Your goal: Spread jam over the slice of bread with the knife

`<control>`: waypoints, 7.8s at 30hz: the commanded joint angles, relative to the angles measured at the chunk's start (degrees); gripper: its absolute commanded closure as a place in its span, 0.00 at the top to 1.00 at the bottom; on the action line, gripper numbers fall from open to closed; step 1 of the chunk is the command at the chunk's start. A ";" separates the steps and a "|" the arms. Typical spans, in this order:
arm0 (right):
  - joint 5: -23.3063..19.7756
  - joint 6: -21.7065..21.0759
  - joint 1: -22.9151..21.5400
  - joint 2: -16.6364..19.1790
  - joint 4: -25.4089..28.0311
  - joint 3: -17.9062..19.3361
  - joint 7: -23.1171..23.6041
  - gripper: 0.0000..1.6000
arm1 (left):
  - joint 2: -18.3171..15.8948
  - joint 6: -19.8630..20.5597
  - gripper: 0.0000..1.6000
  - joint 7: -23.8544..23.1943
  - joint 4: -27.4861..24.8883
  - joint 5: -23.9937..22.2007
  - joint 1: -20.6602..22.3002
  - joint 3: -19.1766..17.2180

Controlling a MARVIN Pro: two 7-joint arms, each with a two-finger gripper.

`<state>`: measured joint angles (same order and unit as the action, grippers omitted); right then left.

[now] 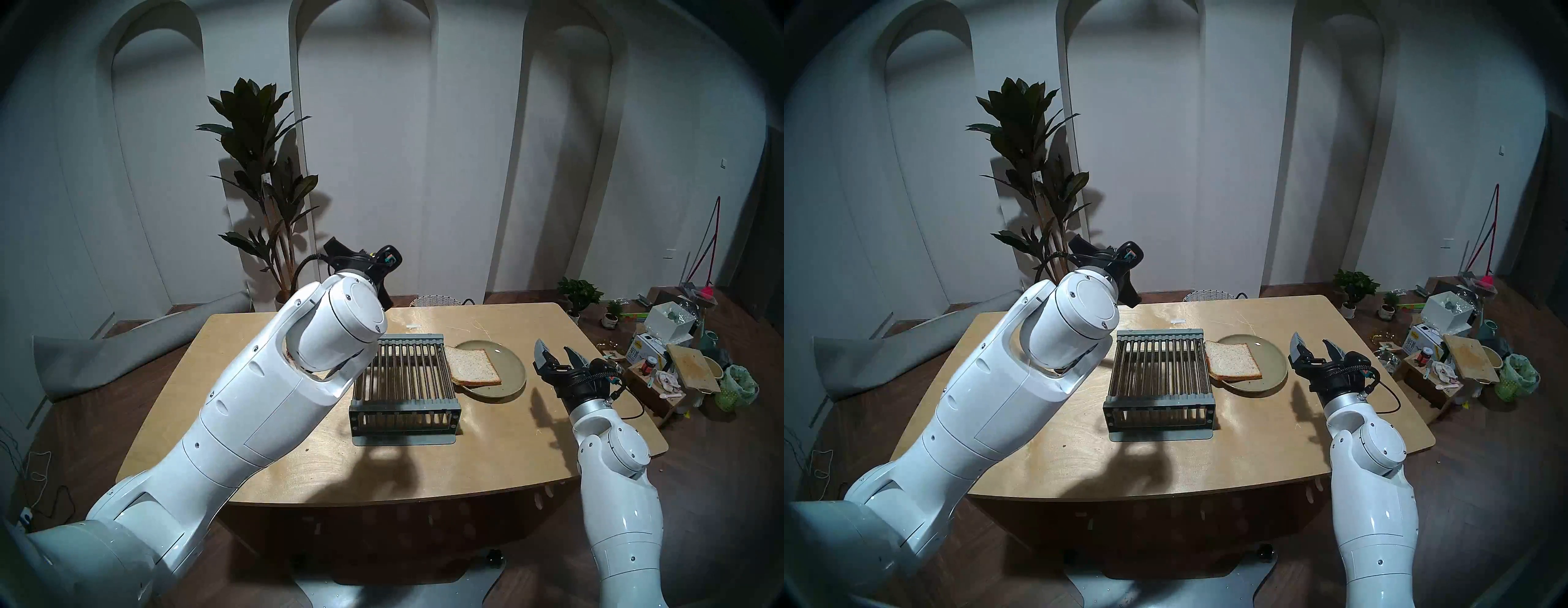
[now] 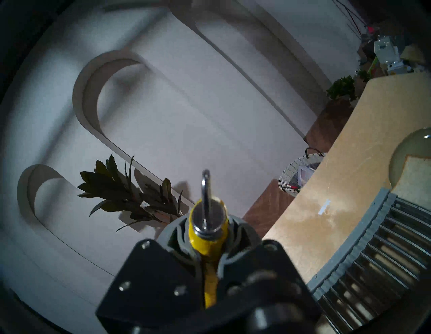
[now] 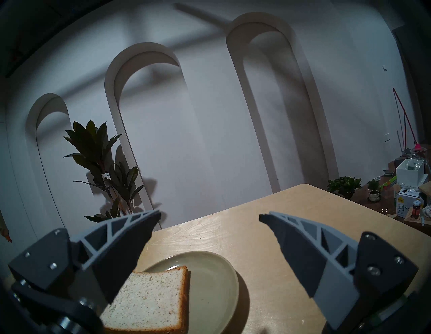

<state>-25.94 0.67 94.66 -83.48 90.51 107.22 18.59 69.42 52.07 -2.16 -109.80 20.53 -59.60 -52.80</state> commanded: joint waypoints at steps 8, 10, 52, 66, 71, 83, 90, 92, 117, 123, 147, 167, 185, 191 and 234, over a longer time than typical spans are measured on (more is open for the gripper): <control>0.05 1.04 -1.72 1.10 0.90 0.60 0.54 1.00 | 5.22 -2.07 0.00 -1.54 -12.63 -4.59 -0.22 -0.28; -0.02 1.17 -1.84 1.26 0.59 0.89 0.58 1.00 | 6.09 -2.15 0.00 -1.68 -13.83 -5.31 -0.23 0.51; 1.13 -17.07 -16.53 13.04 -9.14 0.73 2.51 1.00 | 25.16 -20.78 0.00 1.81 -3.69 -33.45 -12.26 -15.02; -6.84 -33.40 -19.25 16.11 -17.81 -0.87 6.87 1.00 | 28.32 -24.59 0.00 -0.38 5.91 -44.68 -10.17 -19.59; -9.46 -39.94 -17.82 16.52 -18.18 -0.24 6.95 1.00 | 29.54 -26.18 0.00 -0.93 9.78 -48.93 -8.90 -20.61; -10.92 -47.15 -17.05 16.21 -17.69 1.62 6.27 1.00 | 30.98 -33.21 0.00 1.93 19.50 -52.28 -7.48 -20.68; -10.55 -47.28 -18.35 15.17 -17.54 1.67 4.73 1.00 | 31.04 -35.26 0.00 5.74 22.17 -54.84 -7.68 -20.71; -10.38 -47.27 -18.69 14.82 -17.69 1.43 4.17 1.00 | 31.19 -35.16 0.00 6.89 23.20 -54.66 -7.51 -20.54; -9.08 -43.95 -21.08 11.85 -19.47 -1.48 0.17 1.00 | 33.02 -34.58 0.00 12.12 32.19 -60.07 -4.26 -20.54; -9.28 -43.96 -21.39 11.19 -20.29 -2.08 -0.47 1.00 | 33.49 -35.74 0.00 11.81 35.80 -60.30 -2.45 -20.45; -8.80 -43.22 -20.84 9.55 -23.22 -3.18 -2.31 0.85 | 33.81 -39.39 0.00 9.63 43.24 -61.87 1.25 -21.21; -8.31 -42.06 -19.90 7.79 -23.67 -4.87 -3.67 0.62 | 32.90 -38.70 0.00 9.19 43.61 -62.96 0.34 -21.77; -8.46 -41.89 -18.59 6.89 -21.53 -5.24 -4.94 0.33 | 32.80 -36.85 0.00 9.93 47.10 -62.83 1.47 -20.92; -8.45 -41.44 -18.22 6.80 -21.61 -5.35 -5.12 0.18 | 32.76 -37.08 0.00 9.77 47.92 -62.33 1.83 -21.00; -9.11 -39.46 -14.67 7.54 -18.70 -3.58 -6.54 0.00 | 32.40 -40.87 0.00 6.69 49.15 -61.26 0.06 -20.96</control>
<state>-35.09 -38.63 78.45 -76.85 71.99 102.58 12.35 100.89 12.14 5.94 -60.29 -40.03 -60.81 -73.58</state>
